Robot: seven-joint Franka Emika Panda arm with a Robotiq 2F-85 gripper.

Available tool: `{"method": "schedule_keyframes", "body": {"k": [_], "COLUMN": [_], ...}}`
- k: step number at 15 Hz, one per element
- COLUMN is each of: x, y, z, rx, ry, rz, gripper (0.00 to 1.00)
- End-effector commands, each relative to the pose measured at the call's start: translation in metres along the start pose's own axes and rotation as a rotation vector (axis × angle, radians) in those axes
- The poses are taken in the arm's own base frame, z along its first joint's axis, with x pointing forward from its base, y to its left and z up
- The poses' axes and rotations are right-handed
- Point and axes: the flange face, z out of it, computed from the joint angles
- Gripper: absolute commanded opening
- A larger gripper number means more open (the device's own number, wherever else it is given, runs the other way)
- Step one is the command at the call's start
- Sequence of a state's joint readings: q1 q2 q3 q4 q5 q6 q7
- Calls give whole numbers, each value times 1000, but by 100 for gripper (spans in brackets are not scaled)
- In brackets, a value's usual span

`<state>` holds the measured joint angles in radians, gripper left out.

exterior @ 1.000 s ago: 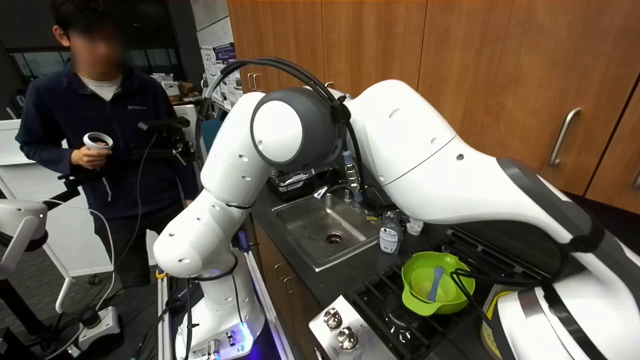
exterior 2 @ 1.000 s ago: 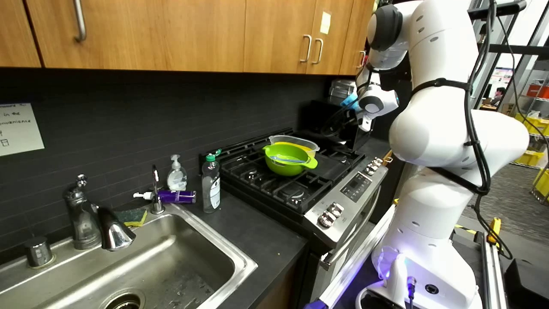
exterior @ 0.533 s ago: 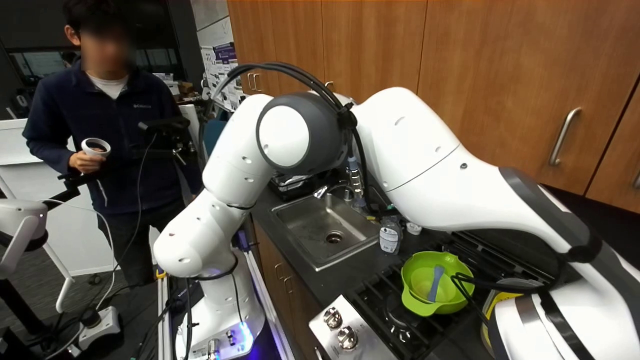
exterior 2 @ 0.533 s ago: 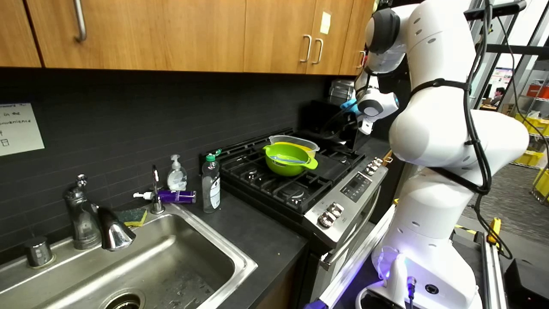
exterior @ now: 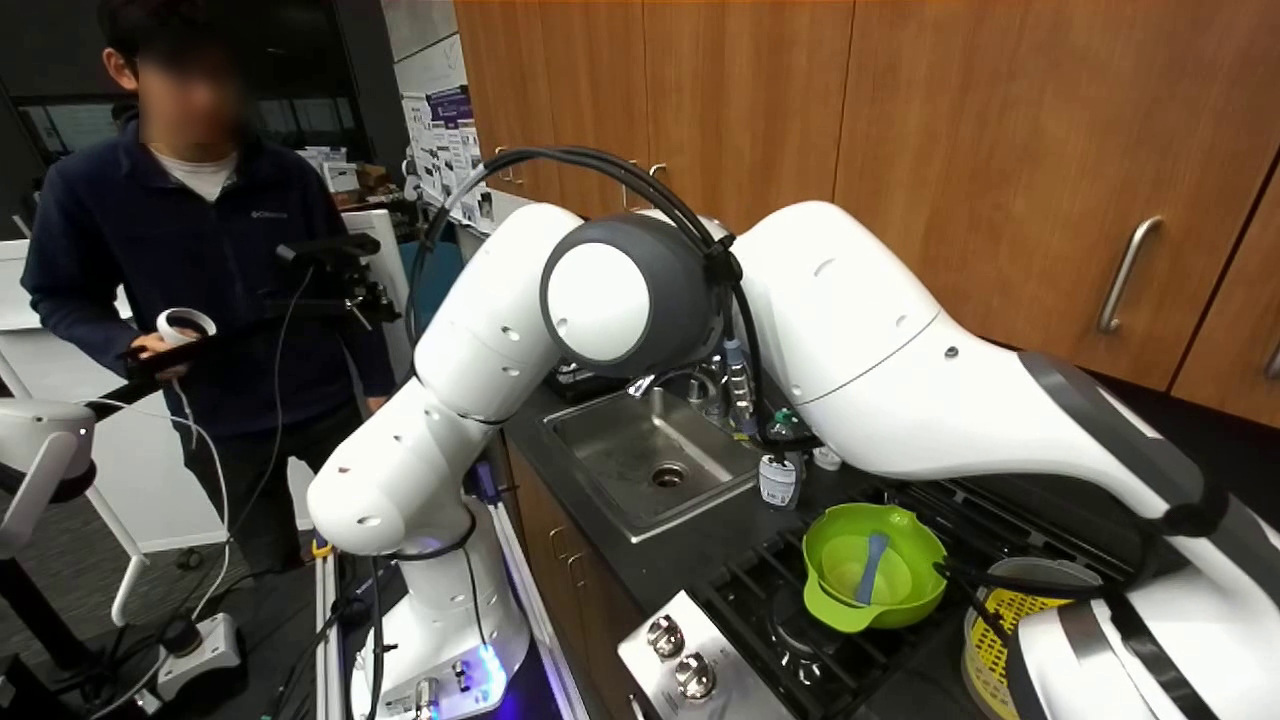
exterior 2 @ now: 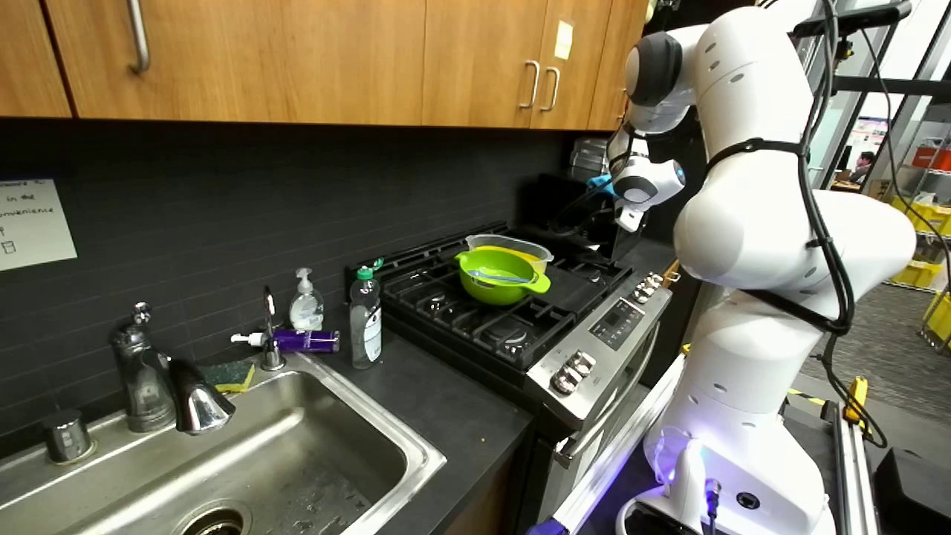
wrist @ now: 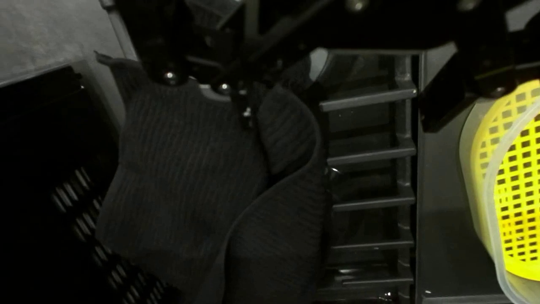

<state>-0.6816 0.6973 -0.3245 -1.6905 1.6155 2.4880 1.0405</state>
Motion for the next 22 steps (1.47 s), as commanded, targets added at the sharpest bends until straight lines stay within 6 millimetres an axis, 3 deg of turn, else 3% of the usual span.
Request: {"method": "schedule_keyframes", "body": {"k": [1,7,14,22], "x": [-8,-20,-37,-49], "y": [-18,-39,-51,-23], "z": [20,52,71,93], "rx": [40,18,2,-114], "ry": [18,68,111,157], "rz": [56,80,81,67], "gripper": [100,100,100,100]}}
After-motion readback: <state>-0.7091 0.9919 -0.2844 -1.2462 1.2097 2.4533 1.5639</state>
